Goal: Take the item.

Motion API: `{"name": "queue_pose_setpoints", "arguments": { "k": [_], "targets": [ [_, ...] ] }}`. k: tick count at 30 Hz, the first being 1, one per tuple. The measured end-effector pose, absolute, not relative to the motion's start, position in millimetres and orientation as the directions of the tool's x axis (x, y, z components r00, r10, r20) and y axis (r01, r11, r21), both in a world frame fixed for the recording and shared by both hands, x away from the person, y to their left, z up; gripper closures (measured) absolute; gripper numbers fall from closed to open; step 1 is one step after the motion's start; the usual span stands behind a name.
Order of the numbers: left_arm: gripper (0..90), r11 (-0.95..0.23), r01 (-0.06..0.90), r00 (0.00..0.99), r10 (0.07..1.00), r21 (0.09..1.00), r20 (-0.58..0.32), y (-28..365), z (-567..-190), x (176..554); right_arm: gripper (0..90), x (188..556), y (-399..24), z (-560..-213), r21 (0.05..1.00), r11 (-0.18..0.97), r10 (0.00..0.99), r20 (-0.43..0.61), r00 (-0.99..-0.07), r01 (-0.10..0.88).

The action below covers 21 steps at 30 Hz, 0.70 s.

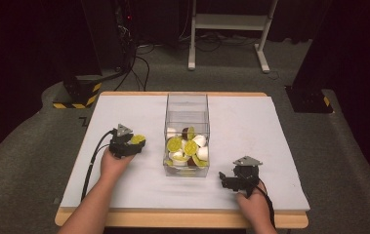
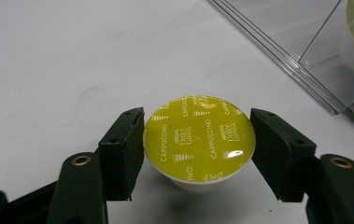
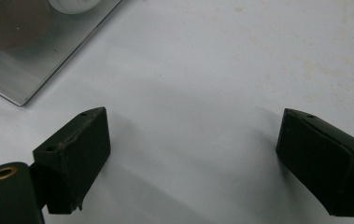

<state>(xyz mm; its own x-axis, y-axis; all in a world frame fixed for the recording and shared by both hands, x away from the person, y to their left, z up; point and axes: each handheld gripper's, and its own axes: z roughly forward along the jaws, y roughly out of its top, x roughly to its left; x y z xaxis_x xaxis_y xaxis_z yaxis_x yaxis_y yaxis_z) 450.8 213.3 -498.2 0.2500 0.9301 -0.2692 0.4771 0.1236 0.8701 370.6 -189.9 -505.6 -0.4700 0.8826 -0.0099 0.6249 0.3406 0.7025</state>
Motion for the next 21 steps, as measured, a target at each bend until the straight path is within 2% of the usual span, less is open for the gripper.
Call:
{"name": "queue_pose_setpoints", "arguments": {
  "k": [8,14,21],
  "targets": [
    [37.5,0.126,0.478,0.248,0.93,0.869,-0.272,210.2,-498.7,450.4,10.0,370.6,-190.0,-505.6,0.702,0.341,0.882,-0.01,-0.47,0.625],
    [27.4,0.118,0.488,0.257,0.928,0.865,-0.271,211.4,-496.0,448.0,10.0,370.6,-189.9,-505.6,0.703,0.341,0.883,-0.01,-0.47,0.625],
    [25.8,0.129,0.472,0.266,0.923,0.872,-0.28,212.8,-488.7,441.3,10.0,370.6,-189.9,-505.6,0.702,0.341,0.883,-0.01,-0.47,0.625]
  ]
}}
